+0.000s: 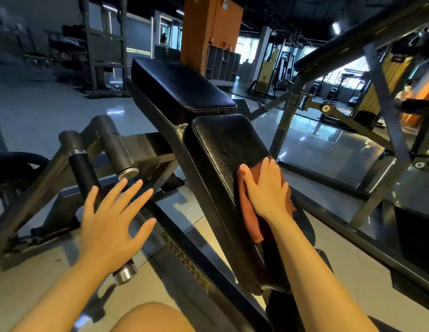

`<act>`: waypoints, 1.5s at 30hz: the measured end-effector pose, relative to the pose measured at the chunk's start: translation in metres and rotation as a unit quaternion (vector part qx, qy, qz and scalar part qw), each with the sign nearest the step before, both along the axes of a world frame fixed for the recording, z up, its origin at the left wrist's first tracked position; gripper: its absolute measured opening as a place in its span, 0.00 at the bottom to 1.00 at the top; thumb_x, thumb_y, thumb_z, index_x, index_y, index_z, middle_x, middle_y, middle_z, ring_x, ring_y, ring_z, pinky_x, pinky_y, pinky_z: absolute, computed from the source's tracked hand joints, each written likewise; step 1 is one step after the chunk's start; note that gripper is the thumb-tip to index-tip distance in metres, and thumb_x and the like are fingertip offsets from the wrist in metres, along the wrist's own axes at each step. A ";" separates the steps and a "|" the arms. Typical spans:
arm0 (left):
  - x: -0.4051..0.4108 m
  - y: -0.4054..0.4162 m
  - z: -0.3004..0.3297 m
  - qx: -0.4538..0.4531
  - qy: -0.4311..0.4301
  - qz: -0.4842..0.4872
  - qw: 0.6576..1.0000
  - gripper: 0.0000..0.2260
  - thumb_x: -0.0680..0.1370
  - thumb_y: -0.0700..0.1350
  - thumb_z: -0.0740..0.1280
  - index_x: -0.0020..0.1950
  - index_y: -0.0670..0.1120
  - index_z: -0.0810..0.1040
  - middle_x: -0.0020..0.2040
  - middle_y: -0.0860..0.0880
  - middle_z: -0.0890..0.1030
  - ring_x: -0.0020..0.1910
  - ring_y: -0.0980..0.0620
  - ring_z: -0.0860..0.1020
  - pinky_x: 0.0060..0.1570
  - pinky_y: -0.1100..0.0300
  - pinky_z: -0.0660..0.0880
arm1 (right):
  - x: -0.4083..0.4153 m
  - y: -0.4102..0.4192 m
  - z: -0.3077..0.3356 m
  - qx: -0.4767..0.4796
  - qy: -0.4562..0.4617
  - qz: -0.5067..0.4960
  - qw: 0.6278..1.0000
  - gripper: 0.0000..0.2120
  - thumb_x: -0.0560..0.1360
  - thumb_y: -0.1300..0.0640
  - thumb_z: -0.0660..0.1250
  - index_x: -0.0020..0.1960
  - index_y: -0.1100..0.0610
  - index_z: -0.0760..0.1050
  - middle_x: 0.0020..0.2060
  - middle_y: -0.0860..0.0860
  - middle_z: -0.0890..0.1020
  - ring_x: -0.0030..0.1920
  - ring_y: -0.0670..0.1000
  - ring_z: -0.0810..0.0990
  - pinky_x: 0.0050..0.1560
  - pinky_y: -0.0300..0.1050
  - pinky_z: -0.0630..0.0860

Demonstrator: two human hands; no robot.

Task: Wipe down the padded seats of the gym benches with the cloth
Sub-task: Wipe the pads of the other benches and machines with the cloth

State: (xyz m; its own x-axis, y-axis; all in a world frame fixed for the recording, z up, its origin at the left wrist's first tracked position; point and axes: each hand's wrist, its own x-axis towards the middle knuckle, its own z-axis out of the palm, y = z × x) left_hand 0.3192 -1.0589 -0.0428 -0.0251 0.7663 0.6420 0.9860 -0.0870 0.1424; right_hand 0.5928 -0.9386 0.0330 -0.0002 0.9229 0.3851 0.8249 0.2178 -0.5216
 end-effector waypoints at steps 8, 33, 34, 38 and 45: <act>-0.004 0.002 -0.002 0.055 -0.049 -0.019 0.997 0.23 0.76 0.55 0.58 0.69 0.49 0.74 0.71 0.48 0.70 0.73 0.45 0.63 0.73 0.40 0.51 | -0.104 0.057 0.078 0.051 -0.085 0.158 0.982 0.46 0.73 0.27 0.54 0.80 0.54 0.48 0.80 0.52 0.48 0.79 0.52 0.44 0.75 0.64 0.40; 0.035 -0.014 -0.002 -0.052 -0.004 0.054 0.997 0.26 0.76 0.61 0.55 0.67 0.49 0.77 0.69 0.47 0.74 0.71 0.46 0.68 0.73 0.44 0.50 | -0.006 -0.046 -0.019 0.074 -0.089 0.164 0.980 0.32 0.81 0.37 0.46 0.80 0.49 0.44 0.78 0.43 0.41 0.74 0.40 0.33 0.71 0.42 0.28; 0.034 -0.014 -0.003 -0.048 -0.009 0.054 0.997 0.26 0.76 0.61 0.55 0.67 0.49 0.77 0.69 0.47 0.74 0.71 0.47 0.67 0.73 0.44 0.51 | -0.018 -0.027 -0.002 0.070 -0.070 0.174 0.980 0.31 0.82 0.39 0.47 0.80 0.50 0.46 0.79 0.45 0.44 0.76 0.42 0.38 0.74 0.45 0.31; 0.033 -0.012 -0.003 -0.026 -0.038 0.066 0.997 0.26 0.76 0.60 0.56 0.67 0.47 0.77 0.69 0.47 0.75 0.71 0.47 0.67 0.72 0.45 0.53 | -0.046 0.068 0.054 0.073 -0.041 0.141 0.986 0.32 0.79 0.36 0.43 0.74 0.53 0.63 0.74 0.52 0.65 0.74 0.54 0.61 0.73 0.65 0.56; 0.031 -0.010 -0.003 -0.015 -0.050 0.069 0.996 0.25 0.76 0.59 0.56 0.67 0.48 0.77 0.69 0.48 0.75 0.72 0.48 0.67 0.73 0.47 0.51 | -0.058 0.092 0.064 0.079 -0.057 0.119 0.988 0.30 0.81 0.40 0.45 0.76 0.56 0.60 0.75 0.55 0.63 0.76 0.55 0.58 0.74 0.63 0.53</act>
